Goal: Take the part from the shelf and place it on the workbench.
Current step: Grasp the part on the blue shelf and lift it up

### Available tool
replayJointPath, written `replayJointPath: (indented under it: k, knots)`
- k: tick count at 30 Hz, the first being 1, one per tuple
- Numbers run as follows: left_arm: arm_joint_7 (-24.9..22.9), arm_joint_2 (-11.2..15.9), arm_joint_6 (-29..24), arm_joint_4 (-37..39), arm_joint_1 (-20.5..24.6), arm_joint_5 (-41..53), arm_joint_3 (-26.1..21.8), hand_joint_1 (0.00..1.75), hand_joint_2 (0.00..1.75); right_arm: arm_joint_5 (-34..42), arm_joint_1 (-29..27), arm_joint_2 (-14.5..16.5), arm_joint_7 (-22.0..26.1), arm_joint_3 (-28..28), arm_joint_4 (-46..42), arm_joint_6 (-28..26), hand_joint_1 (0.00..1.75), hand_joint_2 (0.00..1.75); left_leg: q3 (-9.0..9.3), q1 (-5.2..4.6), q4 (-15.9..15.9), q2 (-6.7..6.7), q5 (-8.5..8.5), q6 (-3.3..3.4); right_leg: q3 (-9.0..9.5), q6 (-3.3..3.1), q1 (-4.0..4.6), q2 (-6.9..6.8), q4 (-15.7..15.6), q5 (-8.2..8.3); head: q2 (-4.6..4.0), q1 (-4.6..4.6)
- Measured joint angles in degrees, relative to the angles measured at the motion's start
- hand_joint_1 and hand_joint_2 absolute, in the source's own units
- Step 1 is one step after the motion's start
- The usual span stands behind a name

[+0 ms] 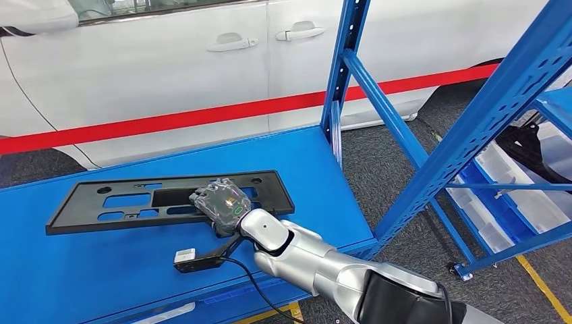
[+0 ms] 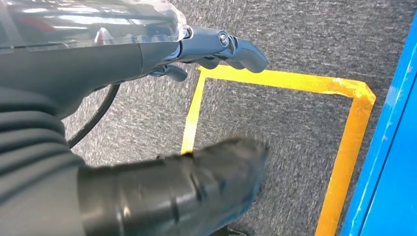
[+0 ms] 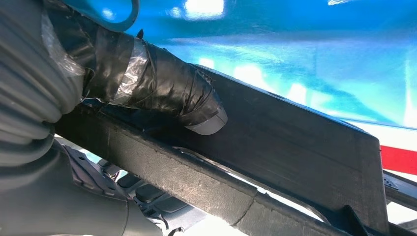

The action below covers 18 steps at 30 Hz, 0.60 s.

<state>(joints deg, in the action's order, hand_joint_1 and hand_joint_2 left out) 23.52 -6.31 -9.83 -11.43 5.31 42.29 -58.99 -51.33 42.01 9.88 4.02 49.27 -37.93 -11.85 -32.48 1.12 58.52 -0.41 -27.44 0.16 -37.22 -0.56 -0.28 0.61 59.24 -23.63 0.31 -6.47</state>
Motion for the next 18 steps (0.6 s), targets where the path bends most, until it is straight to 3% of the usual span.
replayJointPath:
  k: [10, 14, 18]
  knots:
    - [0.41, -0.26, 1.07, 0.0, 0.06, 0.82, 0.07, 0.0, 1.75, -0.08, -0.39, -0.4, 0.65, -0.99, -1.75, -0.45, 1.75, 1.75, -0.01, -0.01, 0.0, 0.01, 0.0, 0.0, 0.0, 0.0, -0.01, 0.01, 0.01, 0.0, 0.0, 0.0]
    - [1.57, -0.69, -0.2, 0.0, 0.24, 1.49, 0.26, 0.0, 0.0, -0.34, -0.48, -0.66, 1.02, -1.46, -6.21, 0.96, 1.75, 1.75, -0.01, -0.01, 0.0, 0.05, 0.0, 0.0, -0.02, 0.0, -0.01, 0.05, 0.01, 0.0, 0.0, 0.0]
    - [3.43, -0.73, 2.95, 0.0, 0.25, 1.32, 0.37, 0.0, 0.0, -1.03, -1.33, -0.91, 1.75, -1.48, -12.76, 2.62, 1.75, 1.75, -0.02, 0.01, 0.0, 0.03, 0.0, 0.0, -0.03, 0.0, 0.0, 0.04, 0.03, -0.01, 0.0, 0.0]
